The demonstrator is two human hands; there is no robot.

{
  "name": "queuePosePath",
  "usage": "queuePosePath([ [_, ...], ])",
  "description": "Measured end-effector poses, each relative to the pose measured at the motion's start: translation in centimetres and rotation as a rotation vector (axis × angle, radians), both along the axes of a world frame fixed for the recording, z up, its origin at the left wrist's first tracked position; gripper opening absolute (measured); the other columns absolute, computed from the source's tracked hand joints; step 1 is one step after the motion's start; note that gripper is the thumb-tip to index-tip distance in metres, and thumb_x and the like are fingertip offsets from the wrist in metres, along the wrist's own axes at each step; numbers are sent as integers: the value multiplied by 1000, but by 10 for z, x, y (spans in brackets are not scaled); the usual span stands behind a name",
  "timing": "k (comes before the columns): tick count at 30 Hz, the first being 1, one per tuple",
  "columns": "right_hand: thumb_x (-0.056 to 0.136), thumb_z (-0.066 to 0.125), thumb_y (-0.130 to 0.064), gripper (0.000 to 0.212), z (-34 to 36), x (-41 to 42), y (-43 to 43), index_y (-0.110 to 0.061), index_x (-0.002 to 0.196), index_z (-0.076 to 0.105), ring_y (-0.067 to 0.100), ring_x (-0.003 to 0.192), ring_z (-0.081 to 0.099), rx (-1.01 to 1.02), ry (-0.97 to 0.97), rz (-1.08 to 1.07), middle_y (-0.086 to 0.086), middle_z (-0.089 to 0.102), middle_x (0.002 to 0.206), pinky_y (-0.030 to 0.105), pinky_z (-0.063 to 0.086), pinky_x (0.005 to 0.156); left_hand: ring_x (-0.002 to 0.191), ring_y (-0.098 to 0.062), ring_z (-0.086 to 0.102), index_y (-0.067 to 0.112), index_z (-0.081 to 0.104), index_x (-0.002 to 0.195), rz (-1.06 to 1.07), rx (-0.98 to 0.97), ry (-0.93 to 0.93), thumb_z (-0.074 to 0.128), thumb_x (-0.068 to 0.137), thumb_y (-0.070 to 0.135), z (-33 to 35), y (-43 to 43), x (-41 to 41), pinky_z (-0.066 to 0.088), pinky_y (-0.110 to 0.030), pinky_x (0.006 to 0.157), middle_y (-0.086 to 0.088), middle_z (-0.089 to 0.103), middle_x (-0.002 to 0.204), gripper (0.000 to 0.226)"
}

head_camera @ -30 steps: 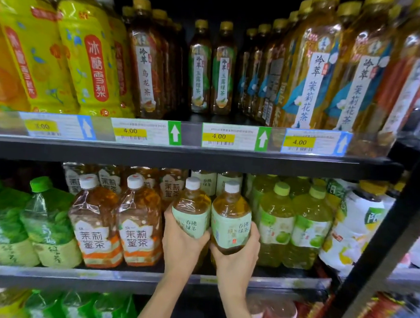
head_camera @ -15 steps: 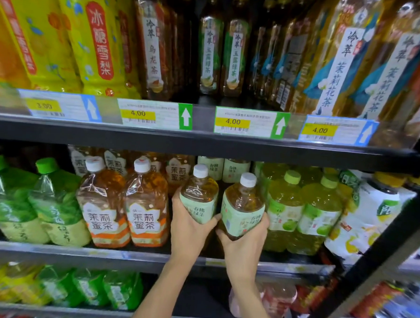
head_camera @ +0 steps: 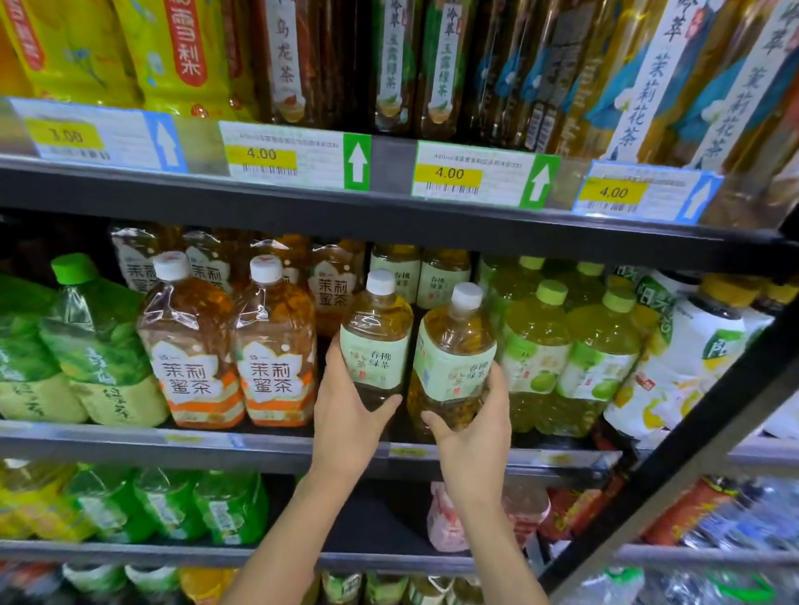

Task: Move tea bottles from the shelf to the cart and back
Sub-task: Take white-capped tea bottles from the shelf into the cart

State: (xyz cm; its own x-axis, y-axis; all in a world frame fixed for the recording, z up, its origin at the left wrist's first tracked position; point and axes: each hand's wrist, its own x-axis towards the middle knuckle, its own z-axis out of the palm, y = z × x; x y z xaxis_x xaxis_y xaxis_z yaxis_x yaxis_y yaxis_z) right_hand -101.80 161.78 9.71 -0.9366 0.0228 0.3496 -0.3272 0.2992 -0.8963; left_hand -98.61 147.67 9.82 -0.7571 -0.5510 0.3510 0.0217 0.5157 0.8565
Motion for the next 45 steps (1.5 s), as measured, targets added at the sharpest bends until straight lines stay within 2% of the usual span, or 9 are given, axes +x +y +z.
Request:
queuePosePath([
  [3,68,89,-8,98,2,-2,-9,-28,147,35,6,137,42,18,3,-28,-10,47,144,40,40,114,138,-12,41,24,19,154,9,-11,-11,88,73,19,1,-1,2,41,-36,111,4,45,149,106],
  [10,74,85,-8,101,-3,-2,-15,-27,153,26,6,141,37,78,-3,-39,-8,44,149,38,38,116,135,-20,48,26,21,150,58,-34,-50,87,74,21,4,2,-6,46,-43,107,-1,50,145,101],
  [15,74,87,-15,95,-2,-7,-25,-21,151,31,12,138,42,130,11,-141,-4,48,144,34,40,112,136,-17,46,25,19,153,37,-25,-61,86,74,14,1,0,-13,44,-41,109,0,50,146,104],
  [20,73,87,-14,92,0,-19,-31,-18,147,32,18,134,46,166,29,-179,0,50,140,38,44,106,135,-19,49,26,19,152,30,-58,-80,84,77,12,-1,-4,-20,46,-43,108,-1,53,143,101],
  [30,83,71,1,86,-6,-48,-33,-14,153,23,25,132,49,232,-6,-135,9,52,136,41,46,108,134,-27,50,20,23,151,55,-89,-101,83,78,13,4,-3,-43,45,-43,105,-8,53,142,95],
  [39,85,66,0,94,0,-76,-37,-13,155,4,34,119,60,327,-71,-97,19,50,142,42,53,96,130,-34,51,18,23,149,39,-118,-129,80,80,9,6,-6,-61,47,-47,105,-14,51,139,90],
  [42,86,65,-1,98,0,-81,-38,-12,156,-3,34,121,58,342,-88,-81,20,47,144,40,52,98,131,-34,50,18,24,150,31,-108,-121,79,80,8,6,-7,-66,46,-48,106,-14,51,140,89],
  [44,84,66,-3,97,-2,-84,-39,-13,156,2,32,123,57,338,-108,-67,20,47,144,39,52,99,132,-34,50,18,24,150,21,-99,-116,79,80,8,5,-9,-68,46,-49,106,-14,50,141,89],
  [45,84,67,-5,92,-2,-86,-38,-11,156,10,31,121,58,343,-128,-56,19,50,141,39,52,98,133,-34,49,18,24,150,17,-94,-116,78,81,8,4,-9,-69,45,-49,107,-14,50,141,89],
])
